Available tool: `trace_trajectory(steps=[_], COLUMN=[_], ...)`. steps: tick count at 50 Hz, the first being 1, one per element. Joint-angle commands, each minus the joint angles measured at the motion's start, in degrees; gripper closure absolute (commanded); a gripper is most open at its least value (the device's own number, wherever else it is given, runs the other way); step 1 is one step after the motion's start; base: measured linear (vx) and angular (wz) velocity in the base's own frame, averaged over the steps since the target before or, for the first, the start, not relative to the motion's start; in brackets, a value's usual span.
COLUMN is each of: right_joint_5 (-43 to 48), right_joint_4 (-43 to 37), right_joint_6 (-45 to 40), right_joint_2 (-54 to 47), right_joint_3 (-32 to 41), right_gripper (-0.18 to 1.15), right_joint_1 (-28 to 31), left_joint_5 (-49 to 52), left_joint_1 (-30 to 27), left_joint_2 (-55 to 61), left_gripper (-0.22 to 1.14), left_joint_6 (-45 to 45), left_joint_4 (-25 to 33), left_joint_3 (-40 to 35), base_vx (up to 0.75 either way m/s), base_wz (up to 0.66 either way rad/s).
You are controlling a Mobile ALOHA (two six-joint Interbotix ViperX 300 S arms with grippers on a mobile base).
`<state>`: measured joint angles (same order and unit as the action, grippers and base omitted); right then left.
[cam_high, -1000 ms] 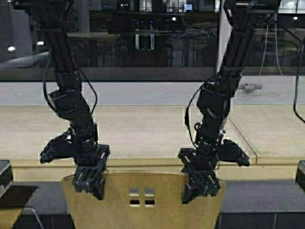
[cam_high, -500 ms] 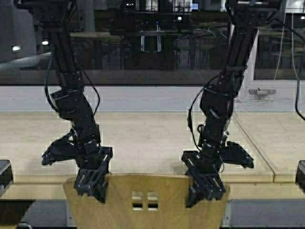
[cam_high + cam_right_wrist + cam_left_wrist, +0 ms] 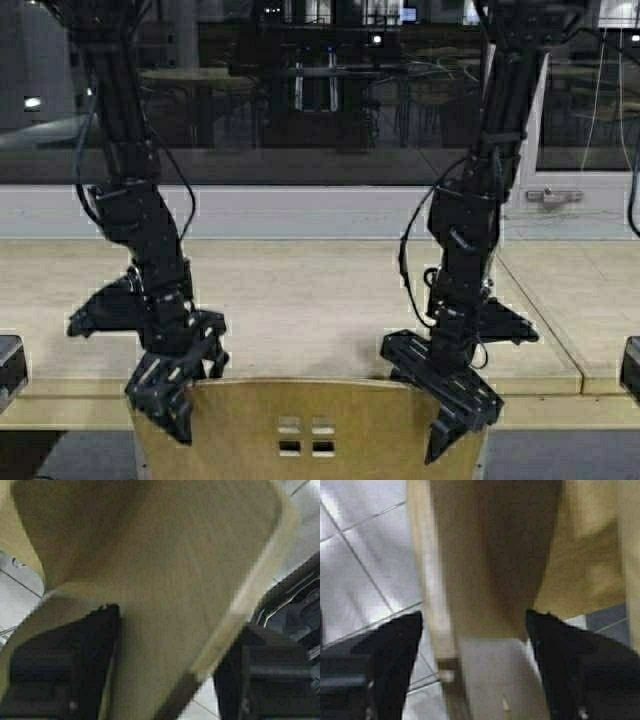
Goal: Push the chairs under the table
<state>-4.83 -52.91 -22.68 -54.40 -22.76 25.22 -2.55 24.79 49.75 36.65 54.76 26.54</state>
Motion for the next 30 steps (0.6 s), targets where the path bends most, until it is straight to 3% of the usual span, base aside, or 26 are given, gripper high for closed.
trace_trajectory(steps=[1, 30], right_joint_5=[-0.9, 0.4], right_joint_4=[-0.6, -1.3], right_joint_6=[-0.6, -1.5], right_joint_2=[4.4, 32.0], right_joint_3=[-1.6, -17.2], right_gripper=[0.13, 0.13], right_joint_1=[-0.1, -0.7], left_joint_5=[2.2, 4.7], left_joint_1=[0.8, -1.7], left_joint_2=[-4.7, -28.7], left_gripper=[-0.02, -0.02], left_joint_6=[0.4, -1.8], left_joint_4=[0.9, -0.2], left_joint_3=[0.4, 13.0], base_vx=[-0.01, -0.01], base_wz=[0.0, -0.01])
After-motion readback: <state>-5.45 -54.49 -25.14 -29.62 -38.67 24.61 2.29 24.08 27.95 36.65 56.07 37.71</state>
